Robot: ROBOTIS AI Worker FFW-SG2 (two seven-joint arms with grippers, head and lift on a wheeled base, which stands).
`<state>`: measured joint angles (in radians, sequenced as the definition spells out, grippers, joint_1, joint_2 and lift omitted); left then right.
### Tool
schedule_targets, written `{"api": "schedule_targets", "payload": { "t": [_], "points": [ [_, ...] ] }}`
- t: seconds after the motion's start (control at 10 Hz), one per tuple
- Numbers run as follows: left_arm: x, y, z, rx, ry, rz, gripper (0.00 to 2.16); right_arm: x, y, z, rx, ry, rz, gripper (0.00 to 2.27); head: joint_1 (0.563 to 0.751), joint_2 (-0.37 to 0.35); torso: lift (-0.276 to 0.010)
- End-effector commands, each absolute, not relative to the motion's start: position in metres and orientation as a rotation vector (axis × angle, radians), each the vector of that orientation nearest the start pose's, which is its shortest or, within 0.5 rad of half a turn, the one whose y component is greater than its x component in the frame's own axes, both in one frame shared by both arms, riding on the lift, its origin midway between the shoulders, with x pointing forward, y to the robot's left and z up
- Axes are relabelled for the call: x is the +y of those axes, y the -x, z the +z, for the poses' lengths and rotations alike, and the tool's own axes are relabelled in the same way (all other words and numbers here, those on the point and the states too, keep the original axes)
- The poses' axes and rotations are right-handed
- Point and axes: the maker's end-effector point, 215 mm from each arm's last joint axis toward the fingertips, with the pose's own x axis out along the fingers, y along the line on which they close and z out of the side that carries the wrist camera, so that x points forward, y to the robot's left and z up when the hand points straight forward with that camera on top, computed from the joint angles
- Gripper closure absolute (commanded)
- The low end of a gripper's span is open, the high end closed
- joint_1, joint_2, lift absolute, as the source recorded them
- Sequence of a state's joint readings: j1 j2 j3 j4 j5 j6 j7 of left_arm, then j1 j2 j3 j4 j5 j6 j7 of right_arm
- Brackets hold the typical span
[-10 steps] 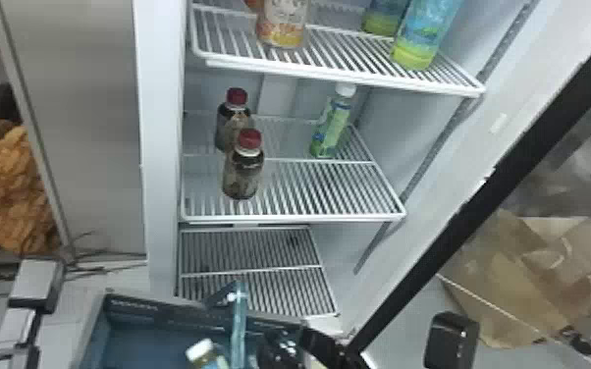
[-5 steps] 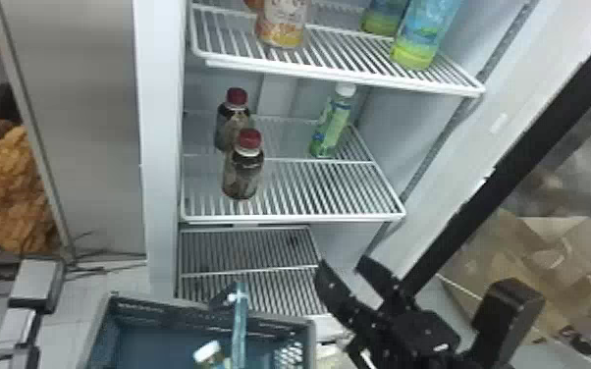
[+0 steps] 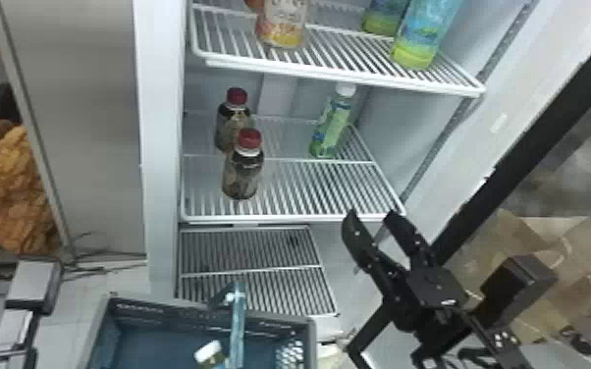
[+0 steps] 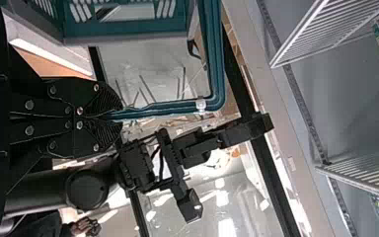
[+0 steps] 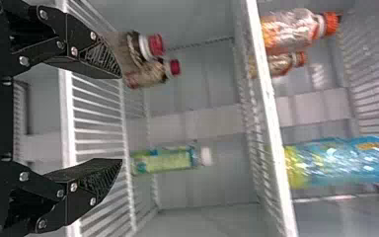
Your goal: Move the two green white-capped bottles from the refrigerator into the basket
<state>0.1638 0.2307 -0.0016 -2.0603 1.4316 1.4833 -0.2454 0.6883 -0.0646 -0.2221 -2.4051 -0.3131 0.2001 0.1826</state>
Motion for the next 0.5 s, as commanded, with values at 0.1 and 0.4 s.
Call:
{"api": "schedule_targets", "payload": {
  "t": [0.1,0.4],
  "points": [
    [-0.020,-0.256,-0.305,1.002,0.881,-1.285,1.16,-0.297,-0.416,-0.258,-0.036,-0.102,0.060,0.49,0.695,-0.350,-0.263],
    [-0.021,-0.254,-0.304,1.002,0.886,-1.290,1.16,-0.294,-0.444,-0.262,-0.068,-0.116,0.069,0.44,0.695,-0.350,-0.263]
  ]
}}
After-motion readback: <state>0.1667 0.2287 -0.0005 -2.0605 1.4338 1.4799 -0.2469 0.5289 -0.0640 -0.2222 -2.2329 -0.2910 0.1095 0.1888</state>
